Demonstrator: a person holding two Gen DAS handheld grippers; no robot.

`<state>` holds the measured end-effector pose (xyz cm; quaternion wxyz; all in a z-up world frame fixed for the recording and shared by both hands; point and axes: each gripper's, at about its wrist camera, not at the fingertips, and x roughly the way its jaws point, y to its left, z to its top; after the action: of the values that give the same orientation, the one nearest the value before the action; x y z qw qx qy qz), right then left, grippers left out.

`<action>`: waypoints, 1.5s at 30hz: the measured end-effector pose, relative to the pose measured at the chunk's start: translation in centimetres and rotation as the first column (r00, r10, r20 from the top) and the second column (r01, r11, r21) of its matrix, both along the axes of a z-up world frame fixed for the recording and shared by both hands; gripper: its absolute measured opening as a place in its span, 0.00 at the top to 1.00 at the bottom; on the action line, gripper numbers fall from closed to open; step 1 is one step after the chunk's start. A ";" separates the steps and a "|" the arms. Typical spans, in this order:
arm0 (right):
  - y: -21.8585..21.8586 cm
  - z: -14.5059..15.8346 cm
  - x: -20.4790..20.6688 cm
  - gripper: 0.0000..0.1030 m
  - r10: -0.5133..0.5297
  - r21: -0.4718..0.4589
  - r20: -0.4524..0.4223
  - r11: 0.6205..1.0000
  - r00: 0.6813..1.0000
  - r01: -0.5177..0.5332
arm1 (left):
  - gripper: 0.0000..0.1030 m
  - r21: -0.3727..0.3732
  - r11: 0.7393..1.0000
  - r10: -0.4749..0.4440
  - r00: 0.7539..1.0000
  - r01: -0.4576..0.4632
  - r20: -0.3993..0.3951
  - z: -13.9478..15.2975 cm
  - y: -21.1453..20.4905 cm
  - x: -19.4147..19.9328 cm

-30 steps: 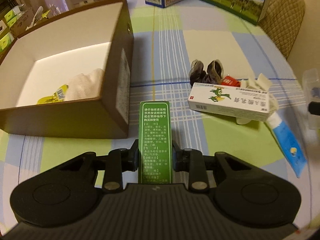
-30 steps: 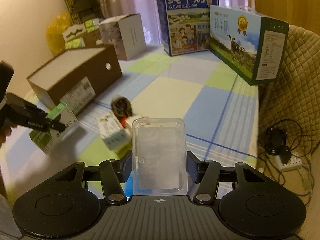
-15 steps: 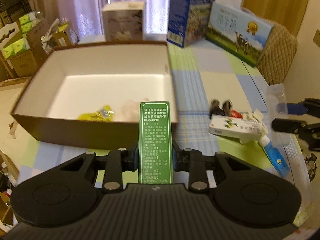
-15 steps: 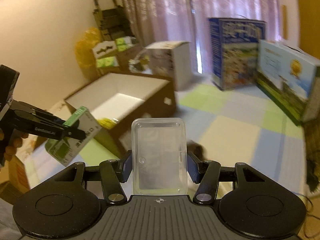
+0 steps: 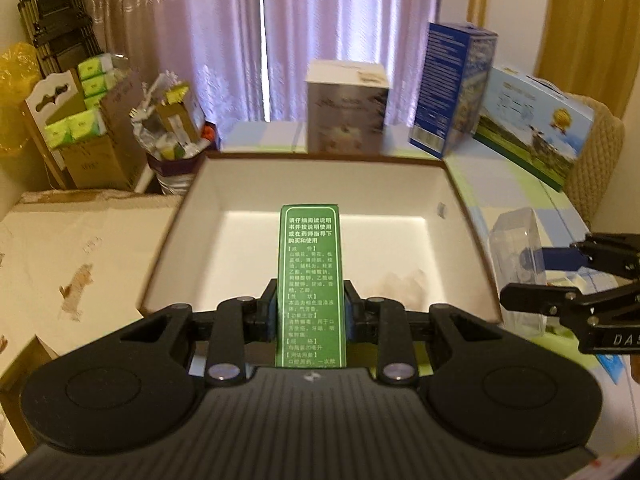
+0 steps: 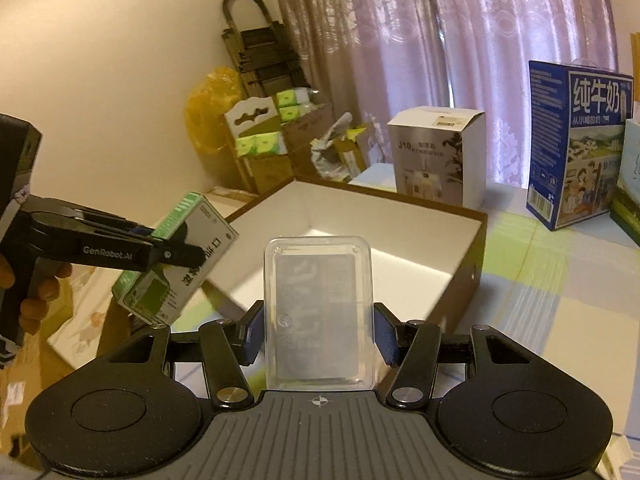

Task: Organize objects
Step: 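Carry the green box and clear container with both tools into the brown box, then open the left tool to set down the green box while the right tool releases the container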

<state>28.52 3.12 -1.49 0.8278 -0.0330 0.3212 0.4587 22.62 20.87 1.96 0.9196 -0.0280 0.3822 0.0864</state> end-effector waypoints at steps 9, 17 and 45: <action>4.7 -1.1 4.3 0.49 -0.110 -0.096 -0.001 0.989 0.994 0.110 | 0.75 0.036 0.999 -0.002 1.000 0.002 0.006 -0.7 4.7 5.7; 8.3 -4.3 7.4 0.49 -0.152 -0.231 -0.032 0.963 0.988 0.140 | 0.75 0.041 0.999 -0.009 0.994 0.014 -0.107 -5.5 6.4 10.3; 12.2 -8.2 11.8 0.47 -0.180 -0.365 -0.007 0.916 0.984 0.165 | 0.75 -0.013 0.992 -0.128 0.973 0.128 -0.192 -11.5 4.3 17.0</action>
<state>40.28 15.32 -9.70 0.8381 -0.1475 0.4187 0.3171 39.65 25.18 -9.58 0.8820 0.0051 0.4703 0.0292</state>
